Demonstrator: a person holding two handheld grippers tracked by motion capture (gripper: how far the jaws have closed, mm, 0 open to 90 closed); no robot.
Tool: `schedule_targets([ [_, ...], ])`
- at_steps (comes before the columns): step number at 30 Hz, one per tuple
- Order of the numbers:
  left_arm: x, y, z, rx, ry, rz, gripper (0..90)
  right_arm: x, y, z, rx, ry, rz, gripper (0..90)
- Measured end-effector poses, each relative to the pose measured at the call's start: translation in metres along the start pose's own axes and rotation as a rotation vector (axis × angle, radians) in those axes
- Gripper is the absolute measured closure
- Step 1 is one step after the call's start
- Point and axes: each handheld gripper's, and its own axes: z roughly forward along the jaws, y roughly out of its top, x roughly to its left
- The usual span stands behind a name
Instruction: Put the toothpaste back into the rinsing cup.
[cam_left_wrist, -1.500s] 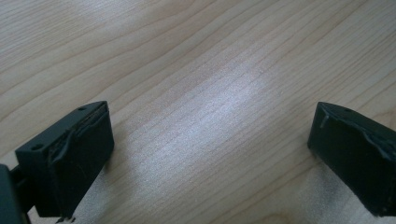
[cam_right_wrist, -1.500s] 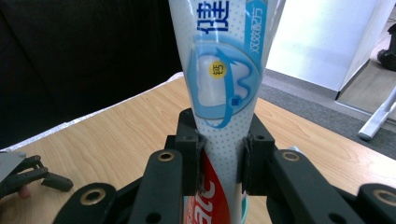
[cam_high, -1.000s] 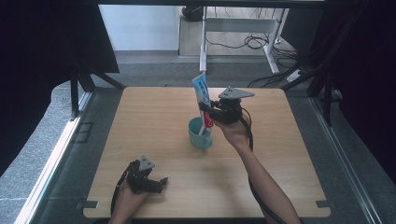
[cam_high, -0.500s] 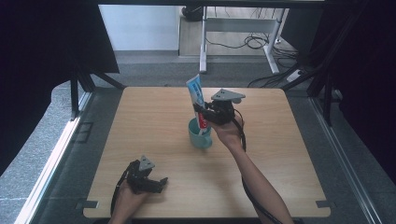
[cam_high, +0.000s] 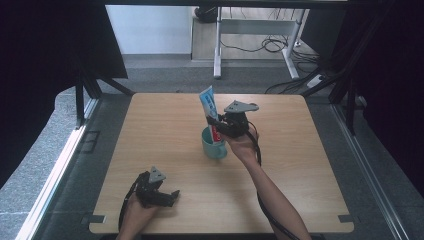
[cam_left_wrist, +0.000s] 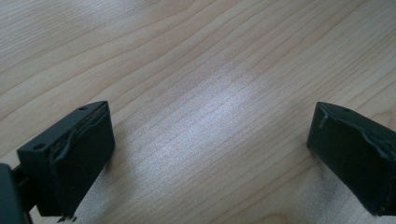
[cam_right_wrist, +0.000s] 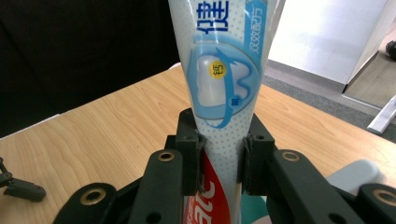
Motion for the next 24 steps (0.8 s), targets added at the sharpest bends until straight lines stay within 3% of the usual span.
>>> schedule_targets([
  [24,0.000,0.000,0.000,-0.001,-0.001,-0.001,0.8,-0.001,-0.026,0.012,0.048,0.004,0.008,72.2],
])
